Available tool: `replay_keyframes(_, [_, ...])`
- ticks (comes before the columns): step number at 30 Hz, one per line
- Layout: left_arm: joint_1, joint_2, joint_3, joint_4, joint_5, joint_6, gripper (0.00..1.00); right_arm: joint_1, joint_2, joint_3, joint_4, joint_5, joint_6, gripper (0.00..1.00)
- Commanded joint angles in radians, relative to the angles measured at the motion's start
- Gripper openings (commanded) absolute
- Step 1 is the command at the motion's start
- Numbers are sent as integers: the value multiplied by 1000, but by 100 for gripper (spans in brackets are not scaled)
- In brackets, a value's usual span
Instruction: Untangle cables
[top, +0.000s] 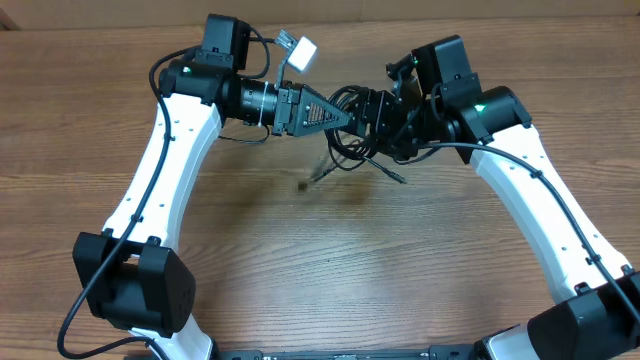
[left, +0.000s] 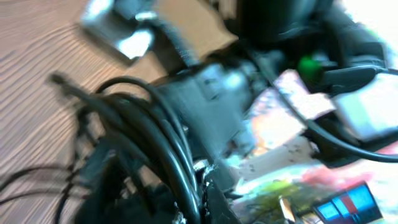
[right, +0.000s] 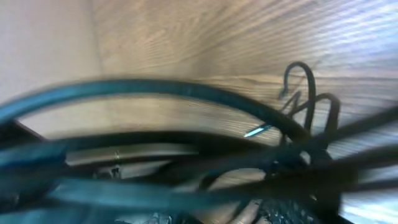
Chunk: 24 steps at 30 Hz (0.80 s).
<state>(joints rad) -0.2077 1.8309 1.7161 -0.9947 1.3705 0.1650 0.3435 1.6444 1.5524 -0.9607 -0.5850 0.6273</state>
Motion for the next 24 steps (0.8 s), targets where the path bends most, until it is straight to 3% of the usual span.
replay_keyframes(1, [21,-32,16,5,-185,-127,4,-36,-64,21,-55,67,-35,73])
replay_keyframes(8, [22,-32,16,6,-327,-206,4,-40,-77,21,-234,210,-87,72])
replay_keyframes(11, [22,-32,16,6,-432,-382,4,-41,-77,21,-246,242,-110,71])
replay_keyframes(14, [21,-32,16,18,-494,-636,4,-41,-77,21,-242,225,-137,70])
replay_keyframes(18, [21,-32,16,26,-612,-1117,4,-40,-77,21,-222,62,-331,69])
replay_keyframes(19, [21,-32,16,19,-625,-1300,4,-38,-77,21,-220,-1,-401,69])
replay_keyframes(23, [21,-32,16,42,-626,-1725,4,-6,-77,21,-220,-103,-530,69])
replay_keyframes(24, [21,-32,16,43,-626,-1748,4,-1,-77,21,-219,-105,-535,69])
